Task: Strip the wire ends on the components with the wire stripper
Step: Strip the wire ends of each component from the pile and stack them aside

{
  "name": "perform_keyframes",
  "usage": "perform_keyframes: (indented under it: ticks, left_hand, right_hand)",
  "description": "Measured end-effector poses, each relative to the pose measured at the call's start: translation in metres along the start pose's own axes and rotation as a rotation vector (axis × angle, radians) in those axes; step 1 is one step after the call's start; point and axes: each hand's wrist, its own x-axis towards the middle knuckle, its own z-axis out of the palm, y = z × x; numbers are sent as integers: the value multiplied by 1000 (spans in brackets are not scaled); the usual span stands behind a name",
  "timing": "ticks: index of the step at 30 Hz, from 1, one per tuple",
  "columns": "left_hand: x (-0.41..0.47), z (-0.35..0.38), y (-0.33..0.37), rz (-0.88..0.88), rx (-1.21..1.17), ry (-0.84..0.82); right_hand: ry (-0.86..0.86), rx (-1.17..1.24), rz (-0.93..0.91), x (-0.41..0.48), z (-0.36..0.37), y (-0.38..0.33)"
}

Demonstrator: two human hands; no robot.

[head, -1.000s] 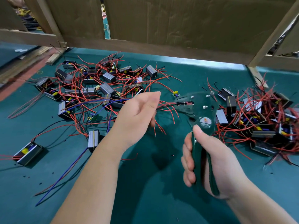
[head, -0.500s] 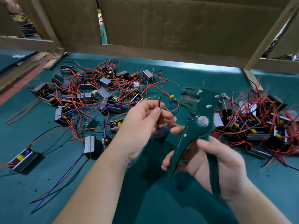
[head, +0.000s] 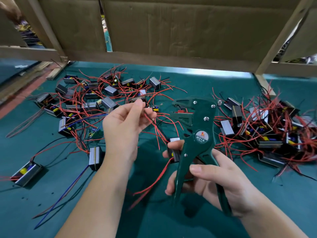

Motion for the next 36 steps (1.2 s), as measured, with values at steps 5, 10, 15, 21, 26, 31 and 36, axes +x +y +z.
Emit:
perform_keyframes:
  ticks: [5, 10, 15, 21, 26, 31, 36]
  left_hand:
    - [11, -8, 2, 57, -34, 132]
    - [44, -50, 15, 173, 173, 361]
    - [46, -59, 0, 223, 747, 323]
    - [47, -62, 0, 147, 1363, 258]
    - [51, -67, 0, -8, 1483, 282]
    - [55, -69, -3, -3, 1462, 350]
    - [54, -61, -5, 132, 1557, 337]
  right_hand:
    - [13, 17, -29, -5, -9, -5]
    - [254, -19, -242, -11, -20, -19]
    - [581, -199, -610, -15, -40, -36]
    - [600, -229, -660, -14, -47, -31]
    - [552, -197, -603, -12, -40, -24]
    - [555, -171, -570, -11, -36, -20]
    - [502, -172, -553, -9, -37, -18]
